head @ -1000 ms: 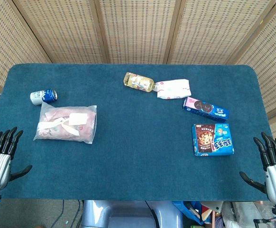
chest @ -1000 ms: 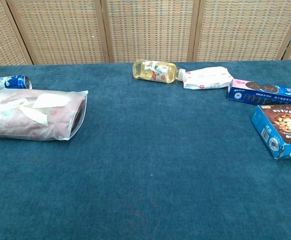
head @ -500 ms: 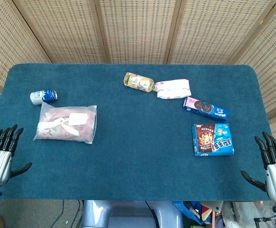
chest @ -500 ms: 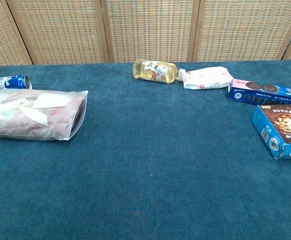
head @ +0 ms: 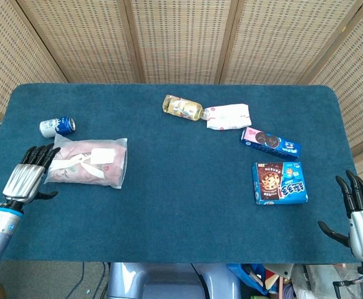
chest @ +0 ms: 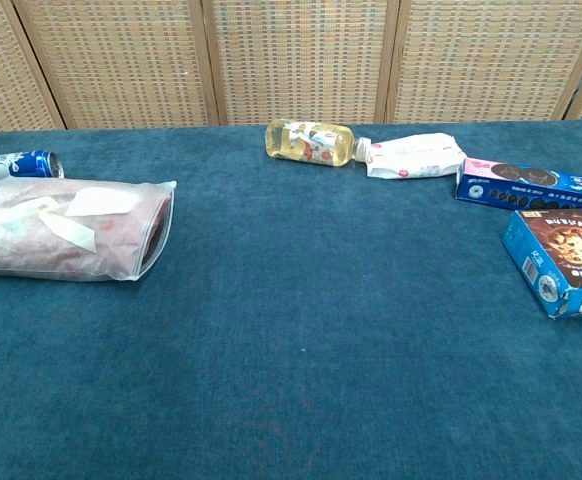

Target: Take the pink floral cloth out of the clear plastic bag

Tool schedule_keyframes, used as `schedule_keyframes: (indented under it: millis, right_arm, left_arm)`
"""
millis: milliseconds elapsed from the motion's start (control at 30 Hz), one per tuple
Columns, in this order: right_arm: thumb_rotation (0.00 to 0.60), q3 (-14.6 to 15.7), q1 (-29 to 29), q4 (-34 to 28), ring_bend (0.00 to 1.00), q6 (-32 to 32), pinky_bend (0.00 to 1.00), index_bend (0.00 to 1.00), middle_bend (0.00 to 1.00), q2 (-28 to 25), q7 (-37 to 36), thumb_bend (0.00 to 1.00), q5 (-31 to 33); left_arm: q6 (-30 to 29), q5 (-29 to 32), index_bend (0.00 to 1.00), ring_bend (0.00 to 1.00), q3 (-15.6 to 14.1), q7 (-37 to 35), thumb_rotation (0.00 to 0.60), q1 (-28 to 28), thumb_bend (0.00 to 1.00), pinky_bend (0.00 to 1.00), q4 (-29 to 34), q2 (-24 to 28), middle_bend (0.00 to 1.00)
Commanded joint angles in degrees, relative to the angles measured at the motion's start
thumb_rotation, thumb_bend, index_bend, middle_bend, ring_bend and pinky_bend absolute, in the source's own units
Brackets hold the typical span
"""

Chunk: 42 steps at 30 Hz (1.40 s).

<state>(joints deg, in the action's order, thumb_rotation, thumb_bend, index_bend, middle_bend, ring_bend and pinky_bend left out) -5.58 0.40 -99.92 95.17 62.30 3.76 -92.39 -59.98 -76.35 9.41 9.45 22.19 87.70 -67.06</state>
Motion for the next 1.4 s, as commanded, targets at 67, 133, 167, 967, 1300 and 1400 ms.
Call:
schedule_keyframes:
  millis: [67,133,167,967,1300,1400]
  right_arm:
    - [0.600,-0.3,0.2,0.1,0.00,-0.3,0.00,0.00,0.00,0.2,0.3,0.00,0.7]
    - [0.600,-0.4,0.2,0.1,0.00,-0.5,0.00,0.00,0.00,0.2,0.4,0.00,1.0]
    - [0.600,-0.5,0.3,0.2,0.00,-0.6,0.00,0.00,0.00,0.2,0.3,0.00,1.3]
    - [0.600,-1.6,0.9,1.0,0.00,-2.4,0.00,0.00,0.00,0.6,0.4,0.00,5.1]
    - [0.600,-1.6,0.9,1.0,0.00,-2.6,0.00,0.00,0.00,0.6,0.2,0.00,5.4]
    - [0.600,-1.6,0.9,1.1,0.00,-2.6,0.00,0.00,0.00,0.5,0.0,0.00,5.5]
  left_arm:
    - [7.4,2.7,0.00,0.00,0.5,-0.1,0.600,5.3,0.11,0.00,-7.5,-3.3,0.00]
    - [9.5,3.7,0.00,0.00,0.3,0.0,0.600,6.5,0.11,0.00,-9.6,-4.2,0.00]
    - [10.9,4.5,0.00,0.00,0.3,0.0,0.600,7.2,0.11,0.00,-10.8,-4.7,0.00]
    - [25.8,7.4,0.00,0.00,-1.5,-2.7,0.600,18.1,0.11,0.00,-26.9,-15.5,0.00]
    - [23.5,7.6,0.04,0.22,-0.6,-4.4,0.600,18.9,0.11,0.37,-29.5,-18.6,0.19]
    - [23.0,7.4,0.19,0.33,-0.8,-5.2,0.600,18.8,0.11,0.47,-29.8,-18.8,0.33]
